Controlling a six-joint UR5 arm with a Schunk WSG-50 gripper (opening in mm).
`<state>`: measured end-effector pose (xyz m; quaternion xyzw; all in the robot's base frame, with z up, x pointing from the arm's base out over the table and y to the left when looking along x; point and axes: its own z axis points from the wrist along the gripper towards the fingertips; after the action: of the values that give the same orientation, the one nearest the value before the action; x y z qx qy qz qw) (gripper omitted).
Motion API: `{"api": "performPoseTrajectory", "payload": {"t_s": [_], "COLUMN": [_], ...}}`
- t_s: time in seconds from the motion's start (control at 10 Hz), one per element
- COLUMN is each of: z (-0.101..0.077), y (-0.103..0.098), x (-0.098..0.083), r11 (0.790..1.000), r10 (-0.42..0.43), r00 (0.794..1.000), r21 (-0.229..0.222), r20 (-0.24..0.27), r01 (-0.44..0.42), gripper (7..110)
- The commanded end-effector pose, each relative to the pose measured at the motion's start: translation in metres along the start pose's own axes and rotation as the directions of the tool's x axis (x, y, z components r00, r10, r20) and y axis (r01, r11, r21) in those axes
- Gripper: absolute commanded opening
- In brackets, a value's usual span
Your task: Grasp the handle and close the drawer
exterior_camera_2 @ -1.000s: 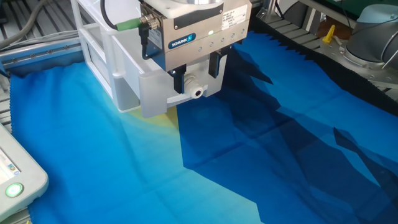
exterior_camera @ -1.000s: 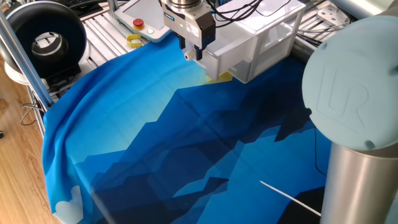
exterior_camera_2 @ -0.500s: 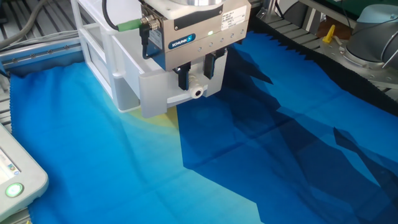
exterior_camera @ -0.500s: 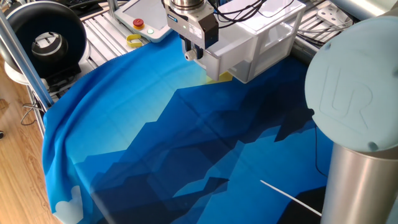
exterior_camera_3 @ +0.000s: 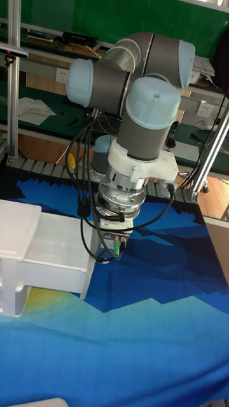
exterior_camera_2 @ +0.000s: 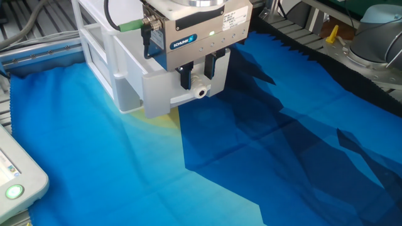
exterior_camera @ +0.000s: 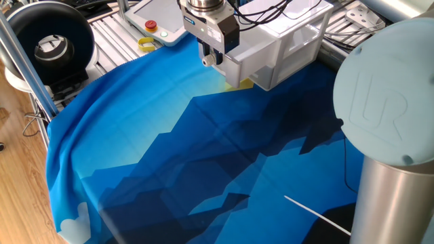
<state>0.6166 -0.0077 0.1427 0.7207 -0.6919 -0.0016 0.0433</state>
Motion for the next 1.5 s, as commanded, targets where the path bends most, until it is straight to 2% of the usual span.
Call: {"api": "performPoseTrajectory", "payload": {"t_s": [0.0, 0.2, 0.3, 0.4, 0.6, 1.1, 1.4], "z": [-0.001, 0.001, 0.002, 0.002, 0.003, 0.009, 0.012], "y": [-0.002, 0.0, 0.004, 0.007, 0.008, 0.012, 0.011], "x": [0.002, 0.001, -0.004, -0.012, -0.018, -0.017, -0.018], "r11": [1.0, 1.0, 1.0, 1.0, 1.0, 1.0, 1.0], "r10": [-0.002, -0.003, -0.006, -0.011, -0.015, 0.002, 0.025], "r00": [1.0, 1.0, 1.0, 0.999, 0.997, 0.997, 0.997], "r21": [0.007, 0.006, -0.009, -0.018, -0.018, -0.02, -0.007], "r20": [-0.007, -0.002, 0.012, 0.039, 0.07, 0.076, 0.072], "r01": [0.002, 0.003, 0.007, 0.012, 0.016, 0.0, -0.025], "gripper": [44, 44, 44, 66, 66, 66, 66]}}
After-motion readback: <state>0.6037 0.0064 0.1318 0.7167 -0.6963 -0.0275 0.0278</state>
